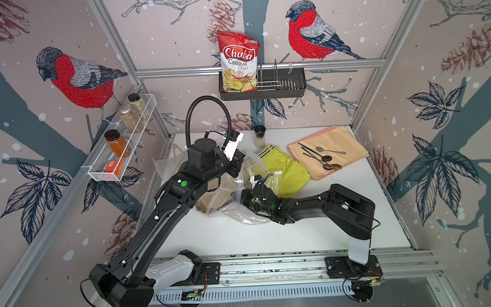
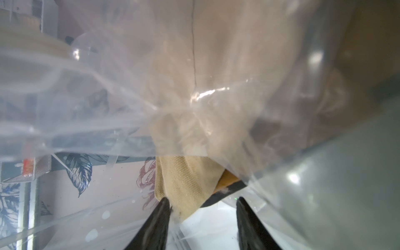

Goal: Take the trousers out of the vacuum bag
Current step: Take out the trousers from the vacuum bag.

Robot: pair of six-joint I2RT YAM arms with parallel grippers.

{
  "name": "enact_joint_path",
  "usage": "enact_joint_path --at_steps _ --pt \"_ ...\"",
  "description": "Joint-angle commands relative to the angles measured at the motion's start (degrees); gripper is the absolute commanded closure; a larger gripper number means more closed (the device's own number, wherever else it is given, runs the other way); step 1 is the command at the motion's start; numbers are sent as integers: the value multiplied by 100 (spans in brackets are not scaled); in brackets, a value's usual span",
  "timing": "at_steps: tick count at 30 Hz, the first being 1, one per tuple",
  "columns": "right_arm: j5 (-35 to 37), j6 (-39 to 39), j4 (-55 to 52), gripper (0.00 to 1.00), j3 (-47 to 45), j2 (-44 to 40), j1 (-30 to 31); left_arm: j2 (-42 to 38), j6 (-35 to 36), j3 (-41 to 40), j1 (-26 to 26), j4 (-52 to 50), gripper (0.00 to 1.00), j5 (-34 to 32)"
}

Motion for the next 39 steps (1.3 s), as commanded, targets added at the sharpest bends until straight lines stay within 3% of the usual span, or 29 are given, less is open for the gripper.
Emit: enact_joint_path --at_steps 1,12,20,29,39 --pt "-21 217 262 49 95 114 -10 -29 -178 -45 -39 717 100 -158" --pt "271 492 214 50 763 630 101 -17 -307 -108 -39 958 100 -130" --pt "409 792 195 51 705 798 73 -176 -259 -22 -42 781 100 -9" --pt "981 415 465 51 429 619 -131 -374 -118 122 -48 360 100 670" --pt "694 124 986 51 841 1122 -352 -529 150 67 -48 -45 100 794"
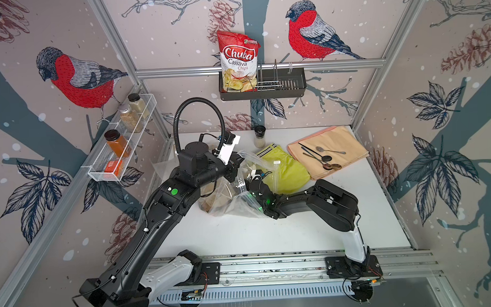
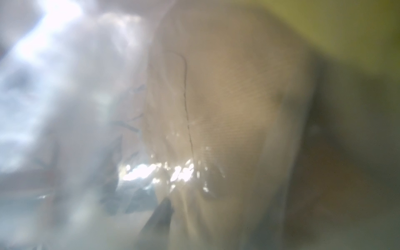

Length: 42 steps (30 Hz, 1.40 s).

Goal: Take the trousers out of the vacuum bag
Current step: Take out the trousers from the vacuum bag.

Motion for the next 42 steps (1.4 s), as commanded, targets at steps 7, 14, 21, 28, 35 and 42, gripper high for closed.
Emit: enact_joint_path --at_steps 7,14,21,28,35,42 --pt "-156 -236 15 52 620 457 13 -49 181 -79 -25 390 100 266" --pt "-221 -294 -123 52 1050 738 82 -57 253 -51 -23 402 100 231" --pt "-231 -329 -235 56 1372 938 169 -40 236 -123 -22 464 100 169" --pt "-349 -355 -300 61 1617 1088 251 -64 236 -257 -20 501 100 -71" --pt "-413 -390 -390 72 2020 1367 220 -145 197 -352 -19 539 100 -130" --pt "-467 -463 -417 86 2062 1310 197 -231 209 -488 -20 511 100 -248"
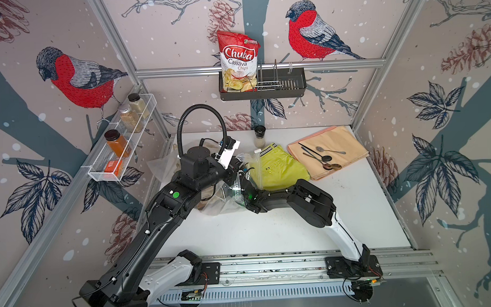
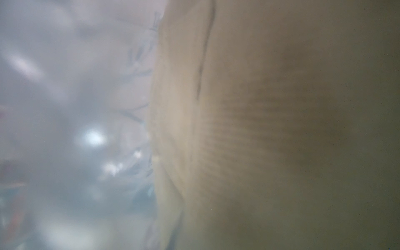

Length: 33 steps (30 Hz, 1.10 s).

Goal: Take the trousers out of the vacuum bag
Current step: Take out the trousers from the vacuum bag.

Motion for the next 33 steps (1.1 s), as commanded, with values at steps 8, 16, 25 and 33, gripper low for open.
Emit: enact_joint_path --at_steps 8,16,25,33 --pt "-415 -571 -612 100 40 -515 -50 -120 54 -280 -13 493 100 -226" --pt "-442 -865 -1243 100 235 -912 -54 -155 -12 -423 -13 643 100 -508" --pt "-416 -1049 -1783 100 245 -1292 -30 -112 -38 -353 -13 671 100 -797" --pt "-159 -1521 -2233 100 68 -1797 38 14 -172 -348 -11 803 100 -1067"
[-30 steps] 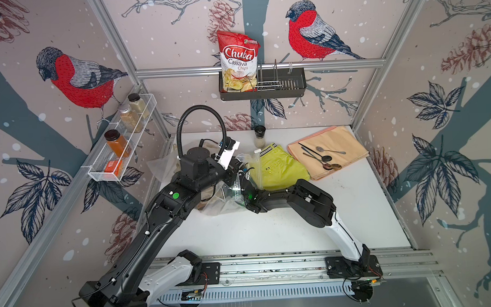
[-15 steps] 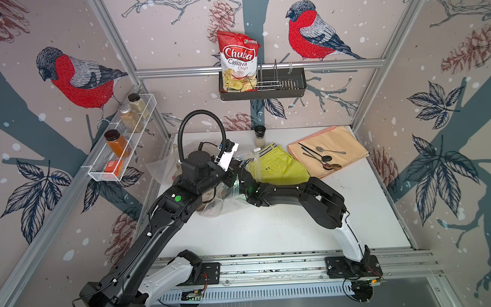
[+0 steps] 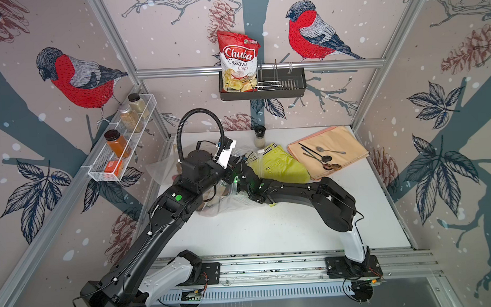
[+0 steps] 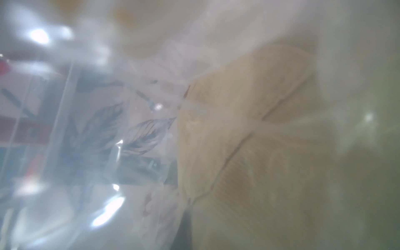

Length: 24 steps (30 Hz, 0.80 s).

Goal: Take the trousers out of the vacuum bag
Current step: Take out the trousers from the vacuum bag.

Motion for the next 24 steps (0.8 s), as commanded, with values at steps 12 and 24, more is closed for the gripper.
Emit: enact_joint_path --at_steps 12,24 --pt "424 -500 178 100 -789 -827 127 219 -256 159 33 339 100 -645" --pt "600 -715 -72 100 -1246 -1651 78 405 -430 92 132 548 100 -576"
